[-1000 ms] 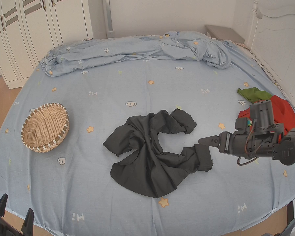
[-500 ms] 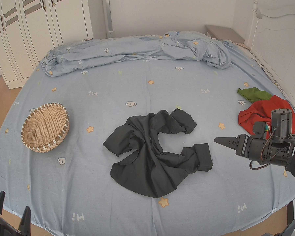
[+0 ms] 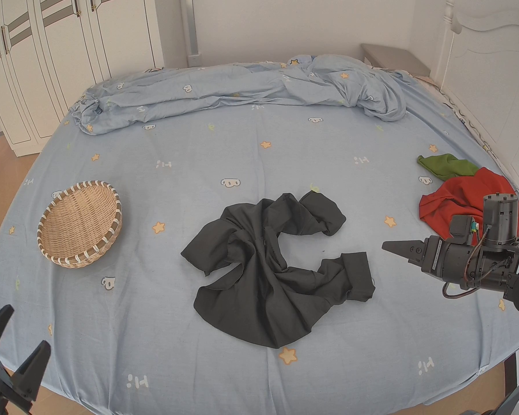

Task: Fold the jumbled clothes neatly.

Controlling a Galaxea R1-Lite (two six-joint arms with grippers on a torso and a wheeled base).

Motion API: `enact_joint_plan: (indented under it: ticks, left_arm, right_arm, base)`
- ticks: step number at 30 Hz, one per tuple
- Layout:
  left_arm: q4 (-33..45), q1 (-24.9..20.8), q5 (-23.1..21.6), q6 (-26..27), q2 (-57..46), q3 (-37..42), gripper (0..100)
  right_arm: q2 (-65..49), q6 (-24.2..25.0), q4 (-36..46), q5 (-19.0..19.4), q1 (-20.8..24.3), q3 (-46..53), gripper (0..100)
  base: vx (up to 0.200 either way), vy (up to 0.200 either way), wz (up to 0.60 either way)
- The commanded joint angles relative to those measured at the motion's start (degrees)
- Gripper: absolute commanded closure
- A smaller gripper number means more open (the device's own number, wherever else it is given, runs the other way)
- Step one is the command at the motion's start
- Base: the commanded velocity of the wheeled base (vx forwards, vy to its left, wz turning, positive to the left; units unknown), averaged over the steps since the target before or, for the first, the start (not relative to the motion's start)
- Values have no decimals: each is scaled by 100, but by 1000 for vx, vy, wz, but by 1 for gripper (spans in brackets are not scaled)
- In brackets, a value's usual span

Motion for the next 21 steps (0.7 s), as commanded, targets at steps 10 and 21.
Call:
enact_joint_plan:
  ticks: [10, 21]
  left_arm:
    - [-1441, -764, -1512, -1423, 7096, -1514, 0]
    - [-1643, -1458, -1618, -1573, 9030, -2076, 0]
  right_arm:
    - [1405, 167, -686, 1097, -799, 11, 0]
    - [1519, 291, -730, 1317, -984, -59, 0]
  base:
    - [0, 0, 0]
    - [0, 0, 0]
